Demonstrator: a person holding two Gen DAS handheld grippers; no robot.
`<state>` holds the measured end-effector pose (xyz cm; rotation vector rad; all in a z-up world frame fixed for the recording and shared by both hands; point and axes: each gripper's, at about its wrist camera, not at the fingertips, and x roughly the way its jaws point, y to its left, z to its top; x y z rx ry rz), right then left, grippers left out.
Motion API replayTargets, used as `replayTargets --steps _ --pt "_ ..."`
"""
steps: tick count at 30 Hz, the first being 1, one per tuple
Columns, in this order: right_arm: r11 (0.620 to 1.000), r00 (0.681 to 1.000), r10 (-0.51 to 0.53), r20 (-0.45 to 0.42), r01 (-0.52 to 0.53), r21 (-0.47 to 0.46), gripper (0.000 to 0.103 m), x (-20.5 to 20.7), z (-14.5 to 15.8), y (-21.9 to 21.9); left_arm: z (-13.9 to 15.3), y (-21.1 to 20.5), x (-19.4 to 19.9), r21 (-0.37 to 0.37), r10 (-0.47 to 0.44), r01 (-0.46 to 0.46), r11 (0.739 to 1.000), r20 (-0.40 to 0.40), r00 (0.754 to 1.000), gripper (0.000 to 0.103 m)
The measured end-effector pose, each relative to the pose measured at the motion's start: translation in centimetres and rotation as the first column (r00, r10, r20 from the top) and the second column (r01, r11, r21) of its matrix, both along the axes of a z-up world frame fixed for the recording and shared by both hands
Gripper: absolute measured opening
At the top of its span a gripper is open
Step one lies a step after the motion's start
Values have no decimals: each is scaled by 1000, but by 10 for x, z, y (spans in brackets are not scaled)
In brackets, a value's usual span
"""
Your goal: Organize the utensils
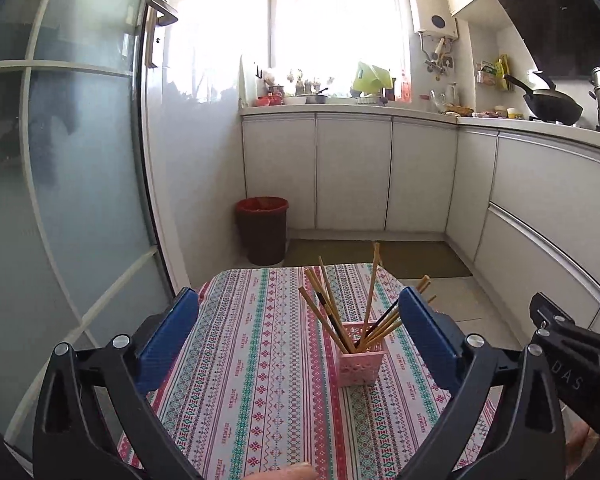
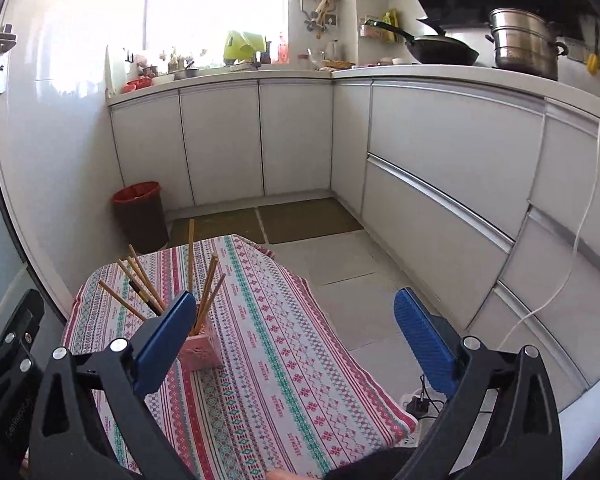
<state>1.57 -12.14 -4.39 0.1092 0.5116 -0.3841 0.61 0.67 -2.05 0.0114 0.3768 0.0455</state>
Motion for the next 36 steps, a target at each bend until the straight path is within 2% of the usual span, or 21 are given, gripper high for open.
replayTargets --steps 5,11,21,36 --pt "1000 1000 -24 16 24 4 96 -34 11 -7 14 -6 -25 -21 -10 10 1000 -8 1000 96" --pt "999 999 -30 19 30 15 96 -54 20 -9 22 -9 -36 -21 9 -9 1000 4 1000 96" --pt "999 1000 -12 21 12 31 96 -60 23 -8 16 -10 -31 -14 11 -11 1000 -33 999 96" --pt "999 1000 -13 15 13 44 96 -60 22 -10 15 -12 -30 -9 15 -15 1000 -37 999 96"
